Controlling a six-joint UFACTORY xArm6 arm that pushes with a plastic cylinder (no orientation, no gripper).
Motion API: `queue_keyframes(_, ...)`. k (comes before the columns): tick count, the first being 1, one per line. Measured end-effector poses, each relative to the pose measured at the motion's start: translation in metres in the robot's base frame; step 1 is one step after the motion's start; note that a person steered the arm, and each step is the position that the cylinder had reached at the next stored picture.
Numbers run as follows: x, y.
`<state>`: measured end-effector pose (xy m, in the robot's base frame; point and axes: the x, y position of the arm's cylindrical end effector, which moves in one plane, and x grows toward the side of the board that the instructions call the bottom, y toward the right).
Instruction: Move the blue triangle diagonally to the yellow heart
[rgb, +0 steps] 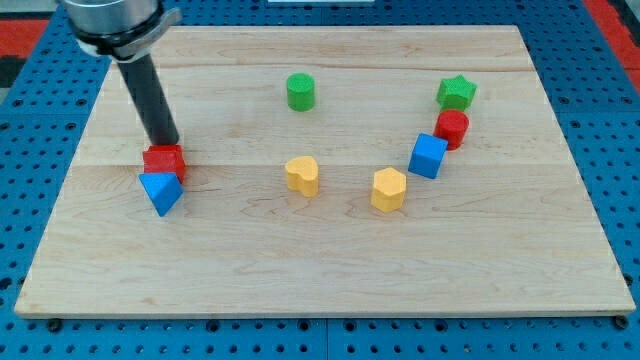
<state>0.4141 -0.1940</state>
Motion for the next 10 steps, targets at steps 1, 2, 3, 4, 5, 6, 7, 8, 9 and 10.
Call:
queue_keyframes(1,0.022,0.024)
queue_keyframes(2,0.056,0.033)
queue_keyframes(3,0.055,0.006)
queue_keyframes(4,0.074,-0.022)
queue_keyframes(5,0.122,-0.019)
queue_keyframes(6,0.149,-0.01)
queue_keyframes(7,0.135,0.032)
queue_keyframes(8,0.12,0.067)
queue_keyframes(9,0.118,0.068)
queue_keyframes(10,0.109,0.093)
